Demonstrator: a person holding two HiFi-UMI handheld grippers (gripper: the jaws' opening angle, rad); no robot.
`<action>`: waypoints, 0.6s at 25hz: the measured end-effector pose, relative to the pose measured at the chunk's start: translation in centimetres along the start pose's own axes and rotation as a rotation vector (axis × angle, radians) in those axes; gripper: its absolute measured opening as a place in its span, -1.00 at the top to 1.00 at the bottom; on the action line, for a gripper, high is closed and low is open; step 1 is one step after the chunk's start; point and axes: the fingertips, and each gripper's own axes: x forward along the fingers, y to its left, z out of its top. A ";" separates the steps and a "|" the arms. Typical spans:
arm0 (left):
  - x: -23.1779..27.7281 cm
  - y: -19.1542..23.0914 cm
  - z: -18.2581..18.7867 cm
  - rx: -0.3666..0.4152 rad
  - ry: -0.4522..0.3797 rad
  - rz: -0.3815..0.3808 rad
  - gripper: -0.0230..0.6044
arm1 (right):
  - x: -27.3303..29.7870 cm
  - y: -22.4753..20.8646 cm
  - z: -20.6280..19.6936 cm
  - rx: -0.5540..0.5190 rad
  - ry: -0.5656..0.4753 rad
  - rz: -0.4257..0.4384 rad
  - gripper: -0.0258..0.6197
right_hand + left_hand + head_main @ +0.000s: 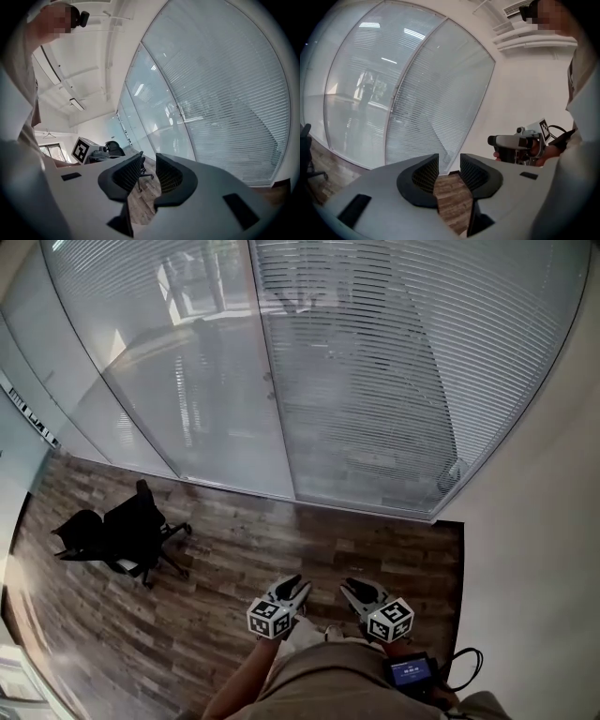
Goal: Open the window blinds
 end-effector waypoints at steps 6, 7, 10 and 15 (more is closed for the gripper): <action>-4.6 -3.3 -4.7 -0.038 -0.003 0.041 0.49 | -4.1 4.9 -2.9 -0.020 0.010 0.035 0.60; -5.6 -3.4 -5.0 -0.040 -0.005 0.045 0.49 | -4.5 5.7 -2.9 -0.026 0.005 0.035 0.60; -7.7 -3.5 -5.3 -0.040 -0.014 0.041 0.49 | -5.8 7.4 -2.7 -0.035 -0.024 0.010 0.60; -10.8 -4.3 -5.3 0.011 -0.002 -0.011 0.49 | -6.5 10.8 -3.7 -0.011 -0.050 -0.057 0.60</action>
